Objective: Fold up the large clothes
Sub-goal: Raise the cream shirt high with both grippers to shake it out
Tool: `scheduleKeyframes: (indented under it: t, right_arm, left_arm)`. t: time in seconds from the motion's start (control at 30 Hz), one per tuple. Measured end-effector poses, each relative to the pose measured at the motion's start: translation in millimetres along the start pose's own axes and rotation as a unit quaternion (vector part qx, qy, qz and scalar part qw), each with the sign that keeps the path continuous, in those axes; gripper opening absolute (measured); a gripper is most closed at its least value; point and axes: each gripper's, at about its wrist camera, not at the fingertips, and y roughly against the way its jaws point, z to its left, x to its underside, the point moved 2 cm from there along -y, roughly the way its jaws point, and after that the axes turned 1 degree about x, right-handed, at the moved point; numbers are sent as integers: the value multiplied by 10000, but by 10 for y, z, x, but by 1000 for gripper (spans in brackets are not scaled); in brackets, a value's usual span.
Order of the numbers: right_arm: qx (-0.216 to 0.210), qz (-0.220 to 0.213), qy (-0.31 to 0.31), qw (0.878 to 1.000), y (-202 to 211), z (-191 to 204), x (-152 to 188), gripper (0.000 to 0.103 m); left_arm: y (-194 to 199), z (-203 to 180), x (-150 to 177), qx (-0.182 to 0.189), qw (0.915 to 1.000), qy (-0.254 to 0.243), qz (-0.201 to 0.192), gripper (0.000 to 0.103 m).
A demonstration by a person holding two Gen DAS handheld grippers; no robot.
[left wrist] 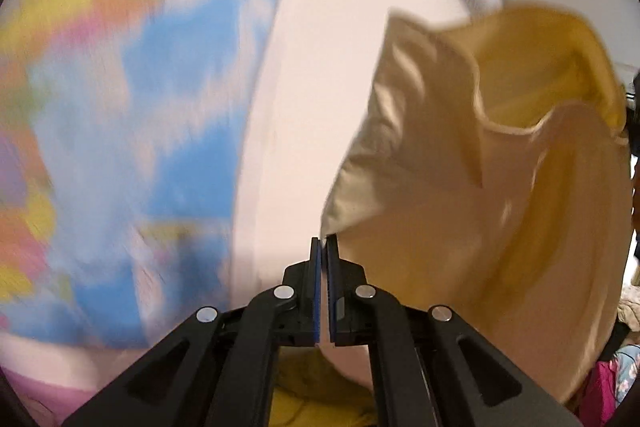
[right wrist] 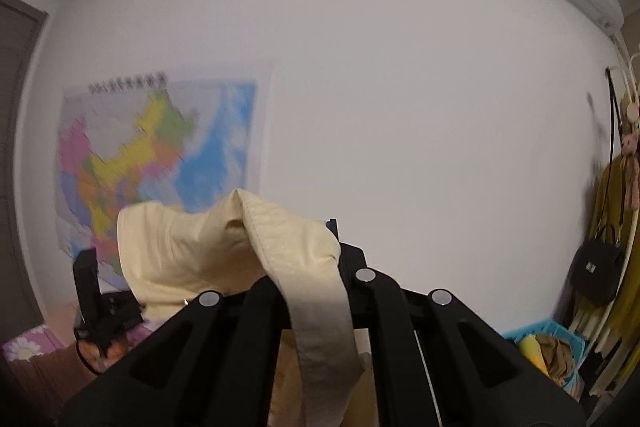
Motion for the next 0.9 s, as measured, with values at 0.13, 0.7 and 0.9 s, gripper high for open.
scheduleKeyframes:
  t: [0.13, 0.7, 0.9]
  right_arm:
    - [-374, -233, -104, 9990, 526, 122, -81, 2]
    - [-1412, 730, -154, 9872, 504, 1271, 573, 2]
    - [-1518, 829, -224, 9847, 523, 1343, 666, 2]
  left_arm:
    - [720, -173, -443, -308, 9965, -259, -733, 1]
    - [2186, -644, 1670, 2245, 9709, -407, 728, 63]
    - [1869, -983, 2051, 1636, 9742, -1213, 976, 78]
